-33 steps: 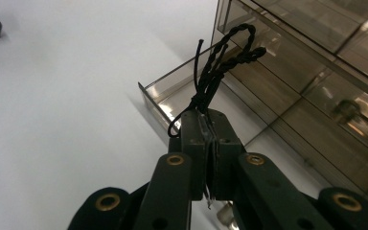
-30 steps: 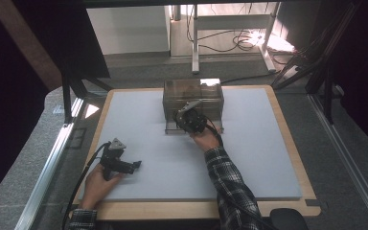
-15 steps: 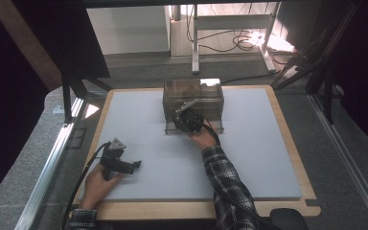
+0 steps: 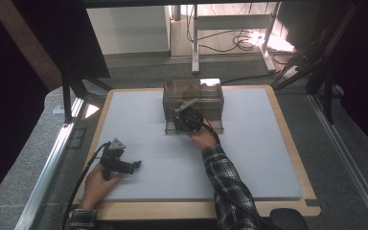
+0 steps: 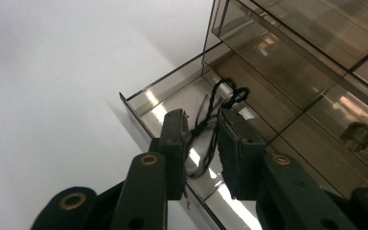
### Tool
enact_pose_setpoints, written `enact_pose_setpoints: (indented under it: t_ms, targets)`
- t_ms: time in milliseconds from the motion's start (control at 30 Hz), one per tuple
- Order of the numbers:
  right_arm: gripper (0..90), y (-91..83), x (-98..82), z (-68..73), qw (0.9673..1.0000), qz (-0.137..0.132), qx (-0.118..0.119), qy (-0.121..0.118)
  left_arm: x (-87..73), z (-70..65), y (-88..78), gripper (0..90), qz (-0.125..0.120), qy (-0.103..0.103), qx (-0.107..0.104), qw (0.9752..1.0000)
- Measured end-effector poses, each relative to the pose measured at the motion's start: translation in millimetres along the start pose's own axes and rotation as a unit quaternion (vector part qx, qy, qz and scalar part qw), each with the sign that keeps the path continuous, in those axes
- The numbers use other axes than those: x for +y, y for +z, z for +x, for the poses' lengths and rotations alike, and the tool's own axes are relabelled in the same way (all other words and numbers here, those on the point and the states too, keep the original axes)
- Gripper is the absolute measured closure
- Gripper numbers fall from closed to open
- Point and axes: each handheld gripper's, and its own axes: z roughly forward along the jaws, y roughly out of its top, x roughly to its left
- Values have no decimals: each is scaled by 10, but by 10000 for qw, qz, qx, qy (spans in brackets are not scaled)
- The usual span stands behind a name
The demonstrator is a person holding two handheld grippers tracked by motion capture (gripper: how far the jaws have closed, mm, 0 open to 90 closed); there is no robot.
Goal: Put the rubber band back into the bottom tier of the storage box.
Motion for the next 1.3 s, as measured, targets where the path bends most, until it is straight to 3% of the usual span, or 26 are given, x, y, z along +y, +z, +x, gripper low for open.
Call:
enact_pose_setpoints:
  t_ms: [767,1300]
  targets:
    - [610,-88,19,12,9999,-49,-109,-116,0,0,0,0,1,-1,-1,10000]
    - [583,-238,-65,-19,9999,-91,-103,-18,0,0,0,0,0,-1,-1,10000]
